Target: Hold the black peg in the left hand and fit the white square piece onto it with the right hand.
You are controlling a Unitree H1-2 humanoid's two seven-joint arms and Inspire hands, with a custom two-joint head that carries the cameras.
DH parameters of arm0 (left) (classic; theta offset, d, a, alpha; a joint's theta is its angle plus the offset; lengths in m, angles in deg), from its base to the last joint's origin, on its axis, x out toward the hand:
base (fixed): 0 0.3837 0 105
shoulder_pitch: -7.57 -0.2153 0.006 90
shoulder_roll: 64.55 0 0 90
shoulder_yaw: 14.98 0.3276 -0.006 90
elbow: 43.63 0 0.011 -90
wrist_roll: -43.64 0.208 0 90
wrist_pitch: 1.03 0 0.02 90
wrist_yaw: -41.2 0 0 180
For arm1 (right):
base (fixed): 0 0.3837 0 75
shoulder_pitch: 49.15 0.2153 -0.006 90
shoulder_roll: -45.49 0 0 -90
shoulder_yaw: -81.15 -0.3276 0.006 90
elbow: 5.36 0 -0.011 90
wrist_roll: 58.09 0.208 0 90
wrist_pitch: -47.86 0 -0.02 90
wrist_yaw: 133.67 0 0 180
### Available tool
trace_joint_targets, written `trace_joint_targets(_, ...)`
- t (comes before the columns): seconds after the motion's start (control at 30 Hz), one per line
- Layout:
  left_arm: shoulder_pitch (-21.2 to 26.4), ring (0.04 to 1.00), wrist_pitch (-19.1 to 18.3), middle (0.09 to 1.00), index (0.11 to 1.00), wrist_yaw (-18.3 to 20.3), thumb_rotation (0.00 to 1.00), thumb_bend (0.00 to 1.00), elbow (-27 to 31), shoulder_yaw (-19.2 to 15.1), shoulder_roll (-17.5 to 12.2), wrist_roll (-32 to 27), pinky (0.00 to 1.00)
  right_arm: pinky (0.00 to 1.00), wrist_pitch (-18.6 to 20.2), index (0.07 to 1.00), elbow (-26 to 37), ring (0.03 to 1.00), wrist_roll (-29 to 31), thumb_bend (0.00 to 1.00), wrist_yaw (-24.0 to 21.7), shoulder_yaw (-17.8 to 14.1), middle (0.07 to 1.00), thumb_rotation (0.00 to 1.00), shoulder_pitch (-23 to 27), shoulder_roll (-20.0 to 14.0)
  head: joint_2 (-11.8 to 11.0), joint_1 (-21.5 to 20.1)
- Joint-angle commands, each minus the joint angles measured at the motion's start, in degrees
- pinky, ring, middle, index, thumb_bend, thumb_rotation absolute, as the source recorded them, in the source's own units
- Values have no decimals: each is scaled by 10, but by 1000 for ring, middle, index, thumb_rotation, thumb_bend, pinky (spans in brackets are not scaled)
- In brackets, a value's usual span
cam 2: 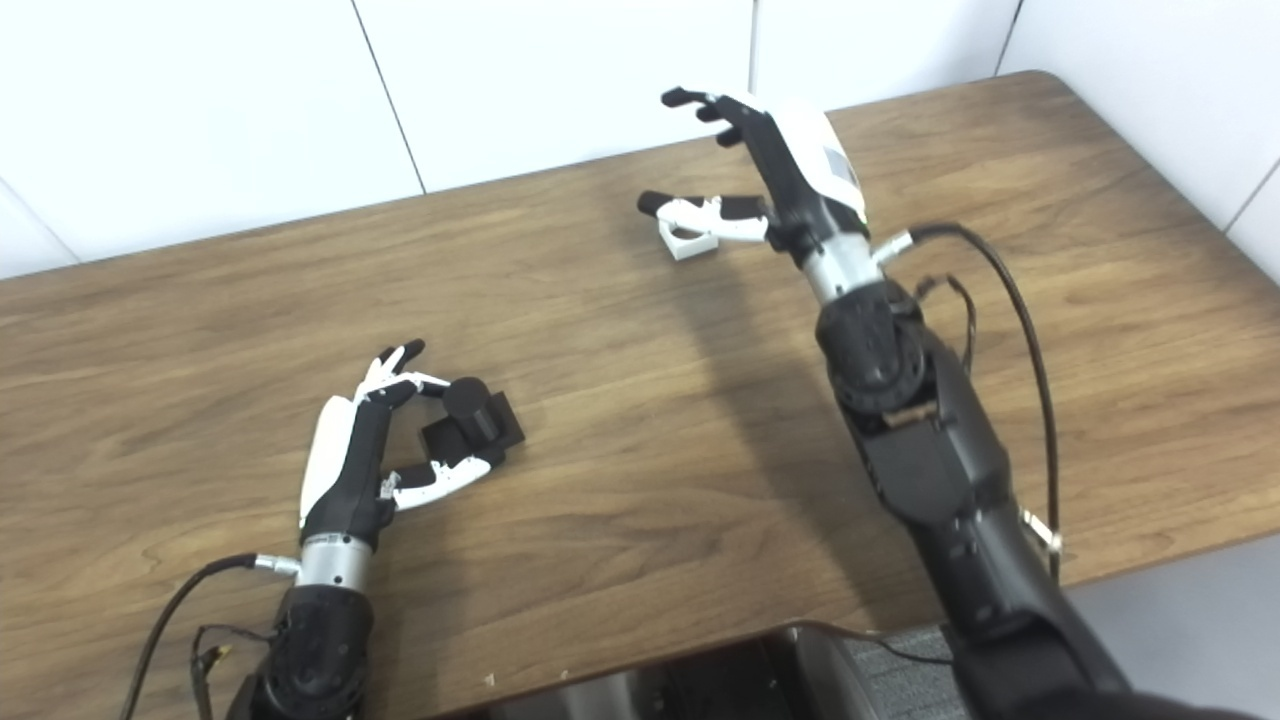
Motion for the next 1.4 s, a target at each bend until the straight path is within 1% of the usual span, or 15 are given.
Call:
trace_joint_targets(0.0,-19,1000,-14,944,486,19,83,521,-12,2,-4,-5,1000,718,-5,771,-10,840,-19,650,-10,8,839,391,55,-26,0,0)
trace_joint_targets(0.07,-21,1000,-16,944,485,19,82,521,-11,2,-2,-3,1000,757,3,775,-28,871,-34,655,-21,21,854,422,79,-40,2,3)
trace_joint_targets(0.13,-21,1000,-18,944,485,19,82,521,-11,3,-1,-1,1000,761,20,782,-49,883,-56,659,-45,40,871,448,109,-57,2,6)
trace_joint_targets(0.17,-22,1000,-19,943,485,18,82,521,-10,4,0,0,1000,769,26,798,-59,897,-68,654,-56,50,896,497,124,-65,2,9)
trace_joint_targets(0.23,-22,1000,-20,943,485,19,83,521,-11,5,1,2,1000,757,28,800,-84,893,-81,656,-70,66,908,518,149,-77,1,11)
trace_joint_targets(0.33,-21,1000,-23,945,486,20,83,521,-11,5,1,3,1000,779,36,813,-118,910,-89,651,-92,83,932,535,180,-84,1,12)
trace_joint_targets(0.5,-22,1000,-20,947,486,20,84,520,-10,3,-1,1,1000,794,24,805,-200,924,-101,662,-116,116,937,517,231,-94,1,17)
trace_joint_targets(0.63,-25,1000,-24,947,486,19,85,520,-6,2,-2,3,1000,832,13,816,-245,936,-107,665,-135,143,944,528,256,-105,3,20)
trace_joint_targets(0.77,-26,1000,-21,946,486,16,85,520,-7,-2,-3,1,1000,878,-3,831,-275,961,-108,696,-153,165,948,589,268,-118,4,24)
trace_joint_targets(0.93,-27,1000,-23,947,487,16,86,520,-7,-4,-3,2,1000,909,-8,858,-298,998,-104,768,-177,179,985,741,267,-128,4,25)
trace_joint_targets(1.0,-28,1000,-24,948,487,17,86,519,-5,-4,-3,3,1000,913,-6,867,-303,1000,-105,792,-191,186,996,767,265,-132,6,26)
trace_joint_targets(1.13,-30,1000,-22,949,487,16,86,519,-4,-7,-3,0,1000,912,-5,869,-309,1000,-95,834,-215,189,1000,748,259,-140,7,30)
trace_joint_targets(1.23,-30,1000,-22,948,487,16,85,520,-4,-11,-3,-2,1000,952,-2,858,-308,1000,-86,788,-232,187,1000,652,254,-145,9,29)
trace_joint_targets(1.27,-30,1000,-21,949,487,16,85,520,-5,-12,-4,-2,1000,961,0,858,-307,1000,-84,783,-238,187,1000,636,253,-146,10,28)
trace_joint_targets(1.37,-30,1000,-19,948,487,15,84,520,-5,-14,-4,-3,1000,989,6,866,-305,1000,-74,812,-261,186,1000,650,251,-150,11,28)
